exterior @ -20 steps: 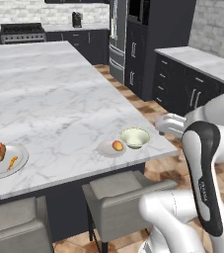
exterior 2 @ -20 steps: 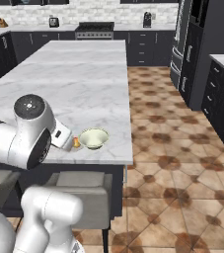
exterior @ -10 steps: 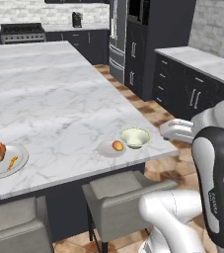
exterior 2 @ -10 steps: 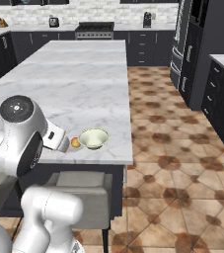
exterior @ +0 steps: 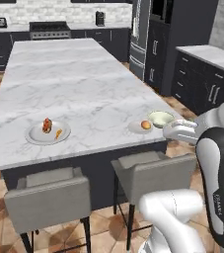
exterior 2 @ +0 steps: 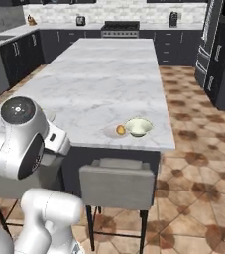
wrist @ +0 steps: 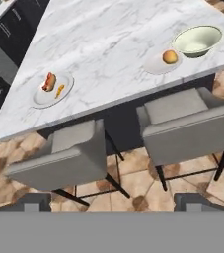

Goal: Take the smaller bowl and place it next to the appetizer plate on the dining counter , and place the larger bowl next to the plate with cooked food.

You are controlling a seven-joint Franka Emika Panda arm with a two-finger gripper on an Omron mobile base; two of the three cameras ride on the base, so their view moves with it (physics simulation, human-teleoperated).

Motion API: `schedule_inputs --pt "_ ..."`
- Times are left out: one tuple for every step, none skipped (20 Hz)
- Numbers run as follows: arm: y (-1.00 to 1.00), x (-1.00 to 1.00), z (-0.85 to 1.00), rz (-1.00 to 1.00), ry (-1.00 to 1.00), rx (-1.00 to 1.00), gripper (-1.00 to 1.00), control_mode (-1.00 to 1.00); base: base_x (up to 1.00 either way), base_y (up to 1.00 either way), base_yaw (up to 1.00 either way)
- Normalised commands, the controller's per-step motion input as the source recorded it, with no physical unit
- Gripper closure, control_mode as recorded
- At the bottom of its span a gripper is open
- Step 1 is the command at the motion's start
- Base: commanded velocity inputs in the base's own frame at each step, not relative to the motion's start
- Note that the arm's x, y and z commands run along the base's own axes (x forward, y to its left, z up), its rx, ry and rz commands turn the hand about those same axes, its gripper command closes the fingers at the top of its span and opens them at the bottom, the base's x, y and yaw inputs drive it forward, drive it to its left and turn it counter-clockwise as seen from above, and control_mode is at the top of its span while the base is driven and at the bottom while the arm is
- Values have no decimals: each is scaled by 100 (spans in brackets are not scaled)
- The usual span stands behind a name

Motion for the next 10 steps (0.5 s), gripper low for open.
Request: schedule_inputs --pt "0 0 0 0 0 0 -100 100 -58 100 39" --pt "0 0 0 0 0 0 -100 100 -9 100 38" --pt "0 0 0 0 0 0 -100 100 0 100 26" --pt "0 0 0 0 0 0 -100 100 0 100 25" --pt "0 0 0 0 0 0 -100 100 0 100 23" --pt "0 0 0 0 0 0 -100 100 6 100 9" --pt "0 0 0 0 0 0 -100 100 30 100 5" --pt "0 0 0 0 0 0 -100 100 43 100 5" --pt "0 0 0 0 0 0 -100 100 37 100 3" --pt "0 0 0 0 0 0 -100 100 28 100 3"
